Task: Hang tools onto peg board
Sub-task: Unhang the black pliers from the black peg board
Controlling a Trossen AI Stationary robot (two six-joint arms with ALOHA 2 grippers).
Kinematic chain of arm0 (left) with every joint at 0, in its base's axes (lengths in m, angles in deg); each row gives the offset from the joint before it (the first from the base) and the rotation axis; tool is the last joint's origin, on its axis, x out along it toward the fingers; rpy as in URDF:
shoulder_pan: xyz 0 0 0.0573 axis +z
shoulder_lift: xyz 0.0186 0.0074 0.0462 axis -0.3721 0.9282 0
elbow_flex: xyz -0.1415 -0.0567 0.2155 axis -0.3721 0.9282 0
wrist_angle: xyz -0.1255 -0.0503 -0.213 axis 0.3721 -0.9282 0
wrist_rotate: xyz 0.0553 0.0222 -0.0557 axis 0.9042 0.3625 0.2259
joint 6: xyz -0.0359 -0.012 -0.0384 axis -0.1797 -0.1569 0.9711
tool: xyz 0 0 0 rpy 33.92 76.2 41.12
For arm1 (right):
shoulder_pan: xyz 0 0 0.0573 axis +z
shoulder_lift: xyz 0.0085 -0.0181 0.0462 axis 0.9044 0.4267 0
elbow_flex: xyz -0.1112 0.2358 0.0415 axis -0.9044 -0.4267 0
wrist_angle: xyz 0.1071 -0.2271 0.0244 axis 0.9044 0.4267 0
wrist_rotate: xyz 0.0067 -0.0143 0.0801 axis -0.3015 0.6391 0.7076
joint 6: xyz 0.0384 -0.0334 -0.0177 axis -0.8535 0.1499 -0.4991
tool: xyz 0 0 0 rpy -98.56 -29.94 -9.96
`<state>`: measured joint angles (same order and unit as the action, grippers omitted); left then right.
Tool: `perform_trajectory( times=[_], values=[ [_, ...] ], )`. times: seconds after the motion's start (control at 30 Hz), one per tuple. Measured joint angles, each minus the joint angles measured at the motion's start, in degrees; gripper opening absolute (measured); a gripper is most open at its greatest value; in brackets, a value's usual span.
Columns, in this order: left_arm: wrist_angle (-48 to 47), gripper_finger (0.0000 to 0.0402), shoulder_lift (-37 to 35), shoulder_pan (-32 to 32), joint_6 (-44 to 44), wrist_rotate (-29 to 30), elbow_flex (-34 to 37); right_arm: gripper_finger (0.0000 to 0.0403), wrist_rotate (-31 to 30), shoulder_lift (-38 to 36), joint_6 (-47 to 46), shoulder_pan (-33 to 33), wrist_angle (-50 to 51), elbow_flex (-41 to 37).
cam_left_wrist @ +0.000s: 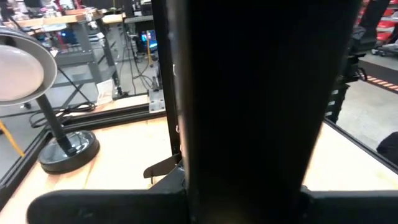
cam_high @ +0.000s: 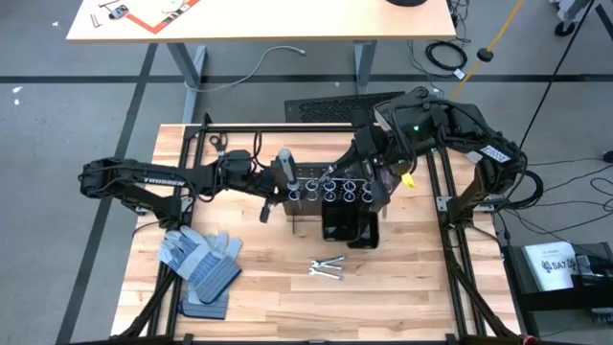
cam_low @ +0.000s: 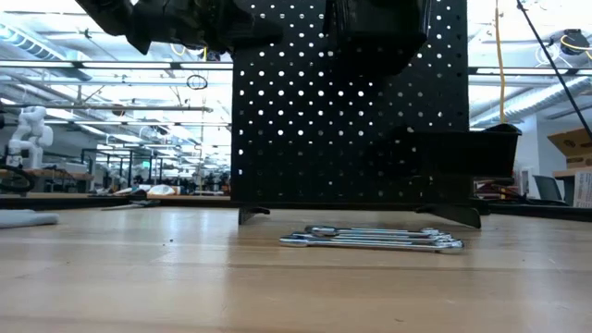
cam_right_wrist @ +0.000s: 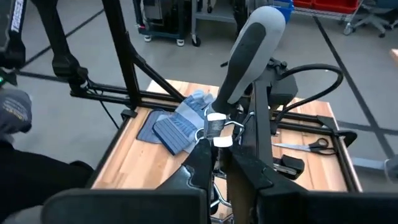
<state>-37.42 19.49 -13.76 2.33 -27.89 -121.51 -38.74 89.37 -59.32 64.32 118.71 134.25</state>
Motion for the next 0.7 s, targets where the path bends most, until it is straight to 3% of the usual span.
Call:
perform_trajectory(
  times=[0.7],
  values=[
    [-1.01,0.0046,-0.09,0.91,-0.07,-0.94,0.00,0.0020,-0.95,0.61,-13.52,-0.79,1.04,0.13]
  ],
)
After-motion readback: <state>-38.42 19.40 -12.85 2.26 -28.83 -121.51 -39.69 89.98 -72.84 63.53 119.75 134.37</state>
